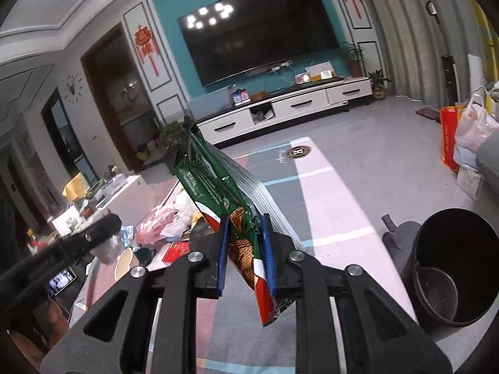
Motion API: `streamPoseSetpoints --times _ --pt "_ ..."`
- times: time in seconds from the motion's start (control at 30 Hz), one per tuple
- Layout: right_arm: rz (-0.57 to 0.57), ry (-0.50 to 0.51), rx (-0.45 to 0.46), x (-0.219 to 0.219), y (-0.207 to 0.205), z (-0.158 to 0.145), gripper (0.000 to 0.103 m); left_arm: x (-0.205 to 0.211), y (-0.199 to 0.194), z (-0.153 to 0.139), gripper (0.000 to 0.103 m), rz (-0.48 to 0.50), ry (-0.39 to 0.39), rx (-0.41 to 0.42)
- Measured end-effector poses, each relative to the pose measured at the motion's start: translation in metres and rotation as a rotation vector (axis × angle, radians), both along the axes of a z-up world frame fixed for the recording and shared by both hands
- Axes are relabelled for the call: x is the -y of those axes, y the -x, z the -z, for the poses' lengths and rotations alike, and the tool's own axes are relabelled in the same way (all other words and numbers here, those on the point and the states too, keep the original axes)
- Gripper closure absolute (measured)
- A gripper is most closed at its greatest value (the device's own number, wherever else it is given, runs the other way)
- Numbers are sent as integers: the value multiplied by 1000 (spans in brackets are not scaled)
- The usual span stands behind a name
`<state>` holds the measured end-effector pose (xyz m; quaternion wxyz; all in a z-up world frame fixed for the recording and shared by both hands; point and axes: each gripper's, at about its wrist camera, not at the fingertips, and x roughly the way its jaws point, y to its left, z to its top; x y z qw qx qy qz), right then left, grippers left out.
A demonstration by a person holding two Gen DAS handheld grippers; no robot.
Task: Collect trash
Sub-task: 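Carry the tissue and snack wrapper in both grippers over the black trash bin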
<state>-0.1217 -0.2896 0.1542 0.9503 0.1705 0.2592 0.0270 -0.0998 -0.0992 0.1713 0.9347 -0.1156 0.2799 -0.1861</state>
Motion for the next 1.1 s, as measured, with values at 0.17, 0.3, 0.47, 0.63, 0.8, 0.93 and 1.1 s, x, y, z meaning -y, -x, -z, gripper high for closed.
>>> streamPoseSetpoints --times 0.17,0.3,0.47,0.63,0.8,0.93,1.1 --pt "46 -13 15 17 8 1 82 25 0 2 81 41 -20 14" --pt "111 -22 22 35 16 3 82 48 1 5 81 95 -25 12" --pt "162 -36 25 54 22 6 81 77 1 8 81 152 -35 12" --pt "204 -42 28 70 28 14 81 102 -5 14 81 203 -37 -7" --pt "266 -63 14 88 33 22 81 127 -1 15 81 272 -45 0" --pt "323 -77 5 102 40 25 81 145 -3 18 81 321 -39 -6" --pt "388 -91 -5 116 49 30 81 166 -5 27 81 367 -19 -39"
